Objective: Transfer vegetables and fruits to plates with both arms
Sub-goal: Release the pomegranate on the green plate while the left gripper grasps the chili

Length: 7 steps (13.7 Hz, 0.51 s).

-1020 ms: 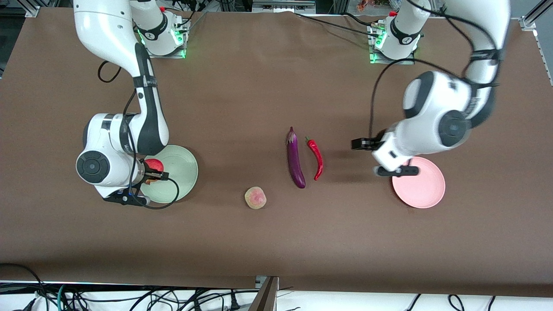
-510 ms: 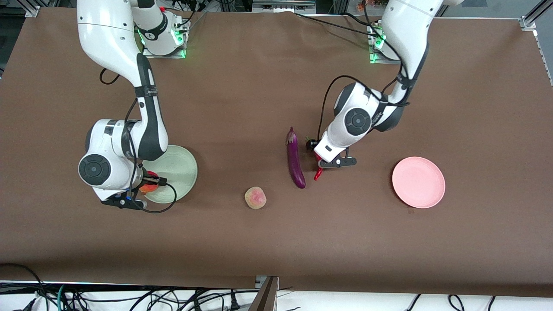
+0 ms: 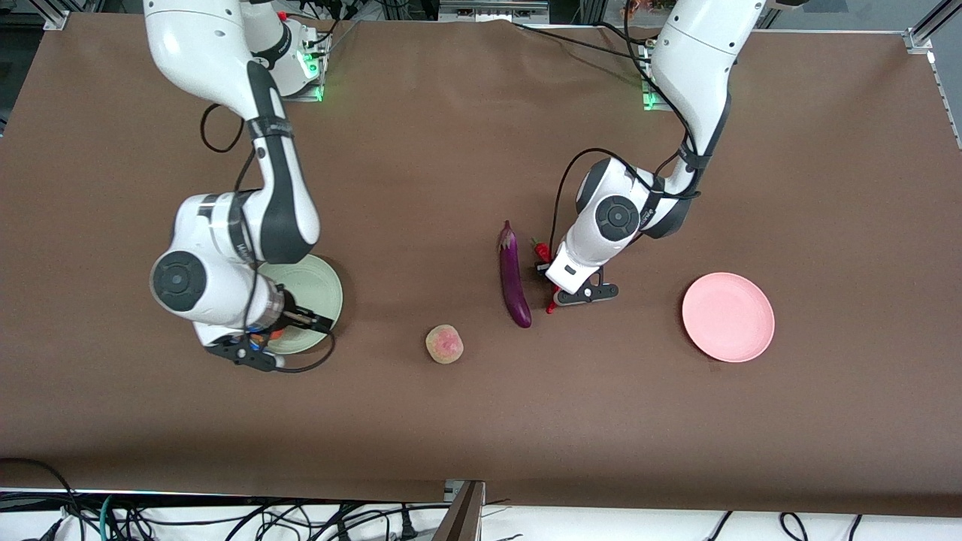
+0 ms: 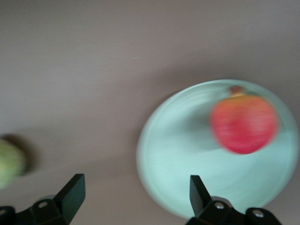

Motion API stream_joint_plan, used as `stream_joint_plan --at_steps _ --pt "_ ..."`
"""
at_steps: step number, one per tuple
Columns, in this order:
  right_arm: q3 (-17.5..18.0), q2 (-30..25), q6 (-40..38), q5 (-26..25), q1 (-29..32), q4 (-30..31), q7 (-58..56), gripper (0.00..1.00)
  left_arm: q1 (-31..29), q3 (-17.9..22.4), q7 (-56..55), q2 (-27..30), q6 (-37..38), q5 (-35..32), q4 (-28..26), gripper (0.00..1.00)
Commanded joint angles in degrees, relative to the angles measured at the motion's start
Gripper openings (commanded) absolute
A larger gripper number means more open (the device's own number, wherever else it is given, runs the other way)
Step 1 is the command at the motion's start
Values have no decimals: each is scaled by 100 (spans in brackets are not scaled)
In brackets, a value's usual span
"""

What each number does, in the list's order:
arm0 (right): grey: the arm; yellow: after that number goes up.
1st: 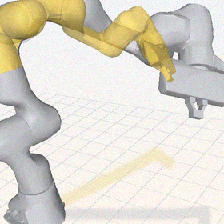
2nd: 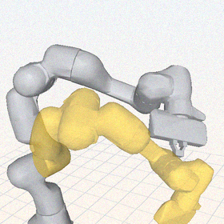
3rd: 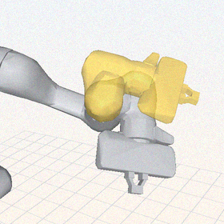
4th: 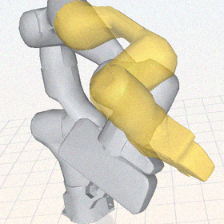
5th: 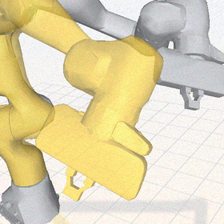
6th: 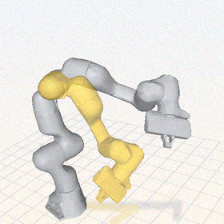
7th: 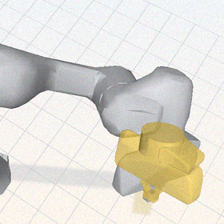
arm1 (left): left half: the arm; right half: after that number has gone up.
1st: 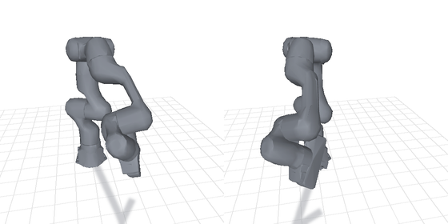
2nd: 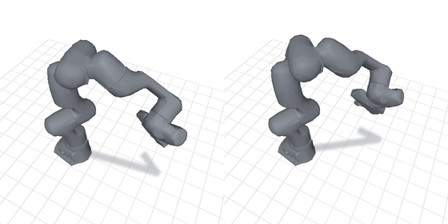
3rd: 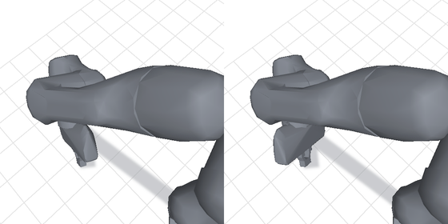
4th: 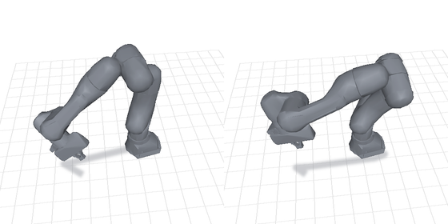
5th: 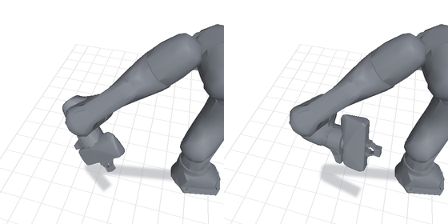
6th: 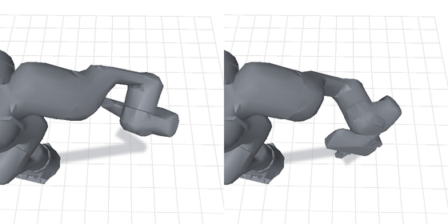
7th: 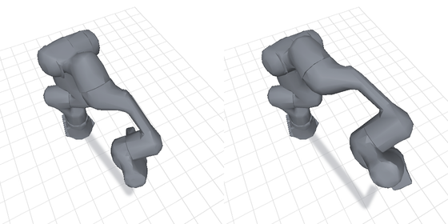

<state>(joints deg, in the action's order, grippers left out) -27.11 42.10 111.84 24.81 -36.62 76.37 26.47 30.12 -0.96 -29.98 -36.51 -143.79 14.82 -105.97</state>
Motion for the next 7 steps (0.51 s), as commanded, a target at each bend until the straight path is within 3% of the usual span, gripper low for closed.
stream_joint_plan --at_steps 1,3,5,7 --pt "591 658 336 94 49 -1121 1593 99 -93 122 53 240 463 57 49 0" --pt "987 931 854 112 58 -1404 2534 99 -610 123 473 546 1234 4 285 0" --pt "1400 1142 1644 112 58 -1423 3221 99 -1181 131 1052 715 2419 -5 873 0" --pt "1498 1362 2077 103 -3 -1414 3452 99 -1770 149 1545 672 3449 -188 1558 0"
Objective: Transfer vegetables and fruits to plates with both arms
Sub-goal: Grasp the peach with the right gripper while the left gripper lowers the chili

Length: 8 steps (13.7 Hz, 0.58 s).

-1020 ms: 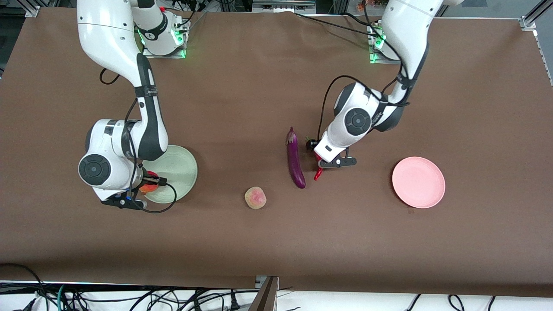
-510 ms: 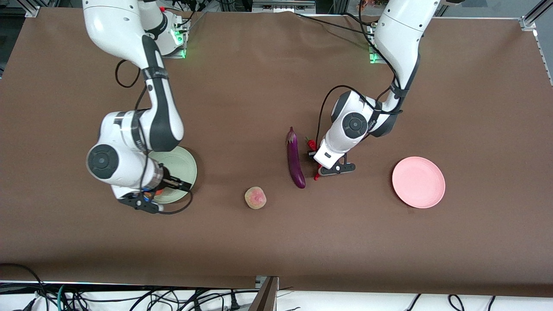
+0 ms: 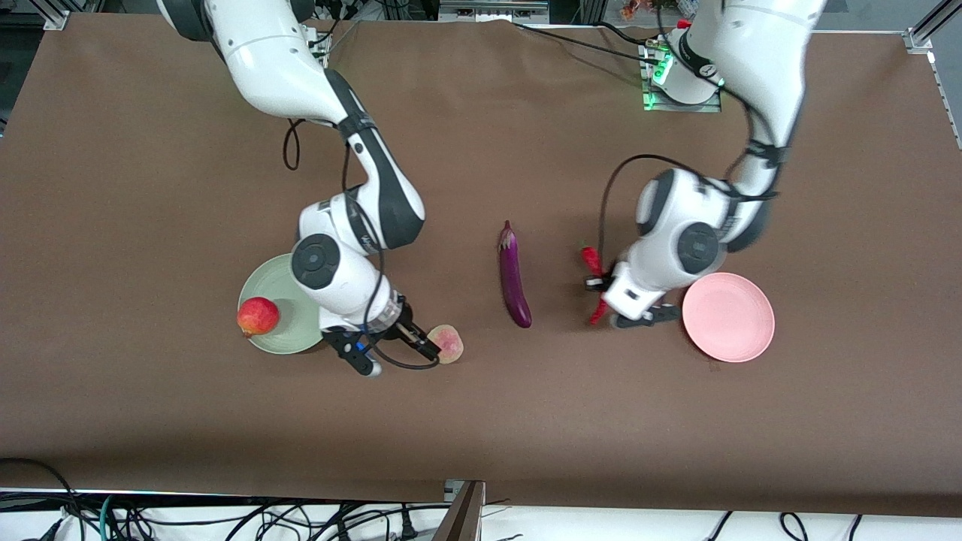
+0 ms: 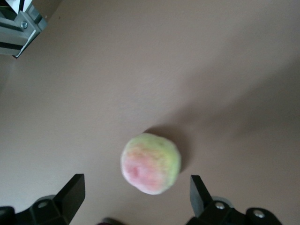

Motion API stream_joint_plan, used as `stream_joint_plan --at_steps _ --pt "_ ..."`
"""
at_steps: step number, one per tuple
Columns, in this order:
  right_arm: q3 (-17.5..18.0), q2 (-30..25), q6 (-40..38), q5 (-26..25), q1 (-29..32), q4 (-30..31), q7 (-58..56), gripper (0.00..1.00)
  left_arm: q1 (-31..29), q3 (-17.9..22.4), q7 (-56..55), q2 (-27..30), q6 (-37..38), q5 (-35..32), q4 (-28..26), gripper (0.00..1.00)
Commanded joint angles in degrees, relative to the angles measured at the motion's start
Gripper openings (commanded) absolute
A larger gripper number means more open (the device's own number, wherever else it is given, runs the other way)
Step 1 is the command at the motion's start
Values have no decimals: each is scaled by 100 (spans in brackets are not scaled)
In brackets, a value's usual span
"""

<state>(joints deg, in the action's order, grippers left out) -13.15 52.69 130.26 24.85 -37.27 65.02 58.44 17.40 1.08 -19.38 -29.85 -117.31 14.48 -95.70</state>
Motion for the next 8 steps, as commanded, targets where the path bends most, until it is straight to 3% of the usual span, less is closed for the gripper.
stream_joint_plan --at_steps 1,4,8 --pt "111 381 402 99 19 -288 308 99 -849 -56 801 5 885 -495 640 0" --pt "146 619 729 90 -34 -280 388 99 -1501 -56 1881 -205 825 -1069 658 0" --pt "199 839 975 99 -87 -236 396 99 -1993 -38 2122 -592 316 -1315 562 0"
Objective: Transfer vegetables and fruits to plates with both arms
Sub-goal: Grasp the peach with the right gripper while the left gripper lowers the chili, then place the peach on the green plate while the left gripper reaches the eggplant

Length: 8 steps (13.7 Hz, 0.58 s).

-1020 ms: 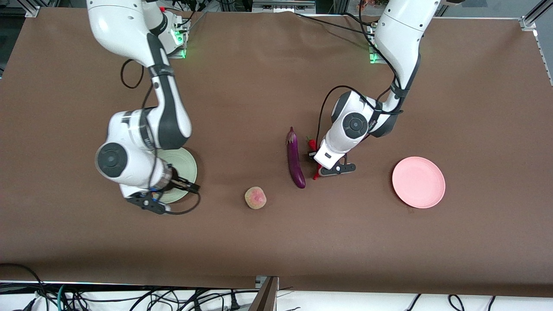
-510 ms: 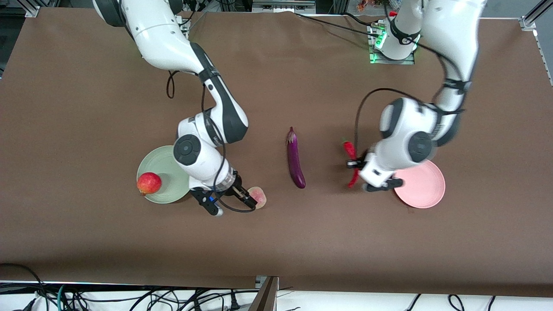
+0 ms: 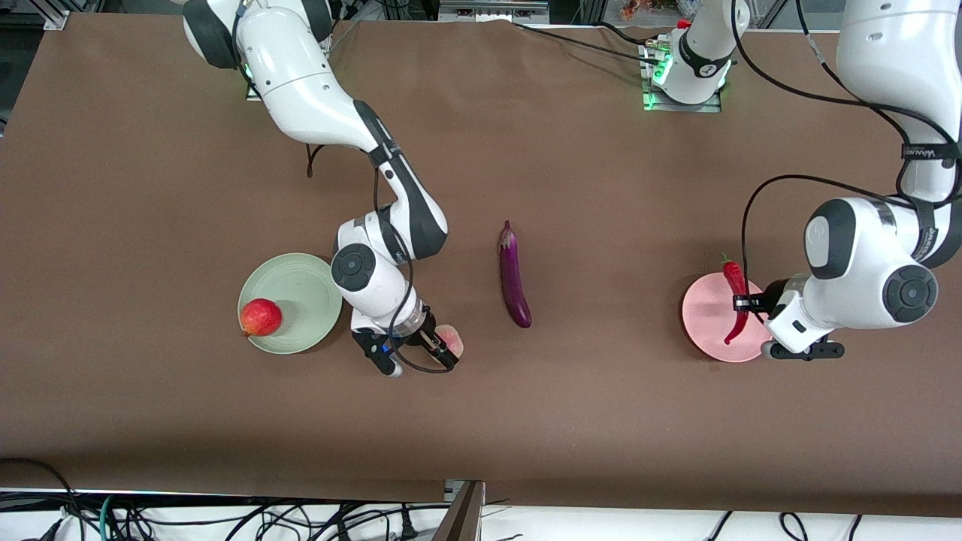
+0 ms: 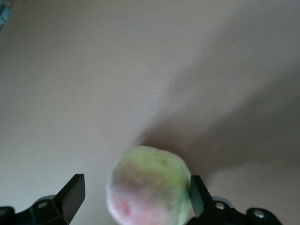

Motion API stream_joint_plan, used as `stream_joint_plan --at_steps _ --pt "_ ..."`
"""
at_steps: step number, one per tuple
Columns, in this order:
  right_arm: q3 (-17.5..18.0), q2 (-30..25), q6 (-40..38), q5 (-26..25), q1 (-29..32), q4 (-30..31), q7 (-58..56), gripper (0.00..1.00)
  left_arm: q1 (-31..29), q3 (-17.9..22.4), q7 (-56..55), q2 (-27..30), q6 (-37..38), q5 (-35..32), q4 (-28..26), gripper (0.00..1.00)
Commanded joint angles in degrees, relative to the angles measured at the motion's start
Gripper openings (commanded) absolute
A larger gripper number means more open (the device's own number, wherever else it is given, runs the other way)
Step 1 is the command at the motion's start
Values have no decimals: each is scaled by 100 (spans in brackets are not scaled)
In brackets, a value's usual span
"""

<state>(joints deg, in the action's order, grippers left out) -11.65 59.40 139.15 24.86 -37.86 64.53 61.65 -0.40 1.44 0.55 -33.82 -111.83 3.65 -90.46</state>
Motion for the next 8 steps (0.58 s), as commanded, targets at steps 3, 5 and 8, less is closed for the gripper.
stream_joint_plan --at_steps 3,5,8 --pt "67 203 86 107 -20 -169 6 91 -241 -74 130 -432 -523 -242 38 5" --pt "58 99 -133 46 6 -169 -64 29 -259 -74 138 -424 -490 -242 38 100" --pt "-309 -488 -1728 -103 147 -134 -1185 0 -250 -92 121 -222 -472 -172 134 100"
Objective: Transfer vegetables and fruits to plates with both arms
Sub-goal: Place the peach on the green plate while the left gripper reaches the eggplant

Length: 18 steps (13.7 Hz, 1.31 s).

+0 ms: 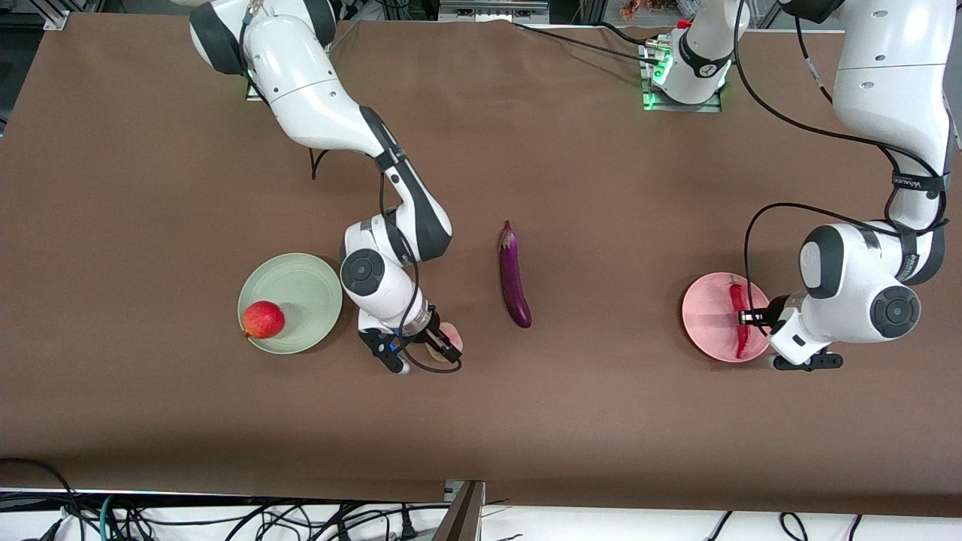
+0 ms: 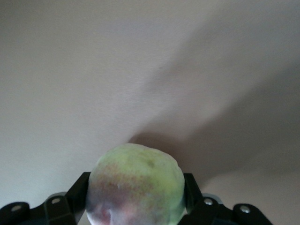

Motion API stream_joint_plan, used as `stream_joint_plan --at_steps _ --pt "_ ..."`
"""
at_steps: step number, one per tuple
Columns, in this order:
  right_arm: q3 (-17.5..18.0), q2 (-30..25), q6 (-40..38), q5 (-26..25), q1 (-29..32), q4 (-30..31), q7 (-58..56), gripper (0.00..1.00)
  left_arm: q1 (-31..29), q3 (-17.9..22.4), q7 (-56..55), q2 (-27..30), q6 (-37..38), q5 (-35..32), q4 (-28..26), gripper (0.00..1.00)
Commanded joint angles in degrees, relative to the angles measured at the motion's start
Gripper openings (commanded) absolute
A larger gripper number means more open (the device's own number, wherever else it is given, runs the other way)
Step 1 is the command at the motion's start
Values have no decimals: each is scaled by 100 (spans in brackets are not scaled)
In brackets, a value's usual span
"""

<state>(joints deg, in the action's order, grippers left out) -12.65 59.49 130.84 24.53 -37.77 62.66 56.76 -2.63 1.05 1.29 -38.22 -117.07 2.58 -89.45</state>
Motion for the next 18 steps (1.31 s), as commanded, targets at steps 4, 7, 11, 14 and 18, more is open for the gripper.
stream_joint_plan --at_steps 4,7,11,14,18 --pt "-1448 -1386 -2720 -80 147 771 -3148 0 87 -507 -320 894 753 -47 33 100" --pt "-1845 -2124 -2303 -54 147 2368 -4477 8 87 -1569 -1592 1089 1318 -47 -2 100" --pt "-1811 -2092 -1395 427 138 3208 -4542 52 392 -2618 -2930 818 1083 -47 -55 100" --pt "-1829 -1985 -1465 808 138 3156 -4533 100 1262 -2593 -3940 212 -136 -134 -64 100" --pt "-2101 -2529 -1929 345 68 2849 -4498 100 2211 -2181 -5179 -597 -1659 -905 -55 100"
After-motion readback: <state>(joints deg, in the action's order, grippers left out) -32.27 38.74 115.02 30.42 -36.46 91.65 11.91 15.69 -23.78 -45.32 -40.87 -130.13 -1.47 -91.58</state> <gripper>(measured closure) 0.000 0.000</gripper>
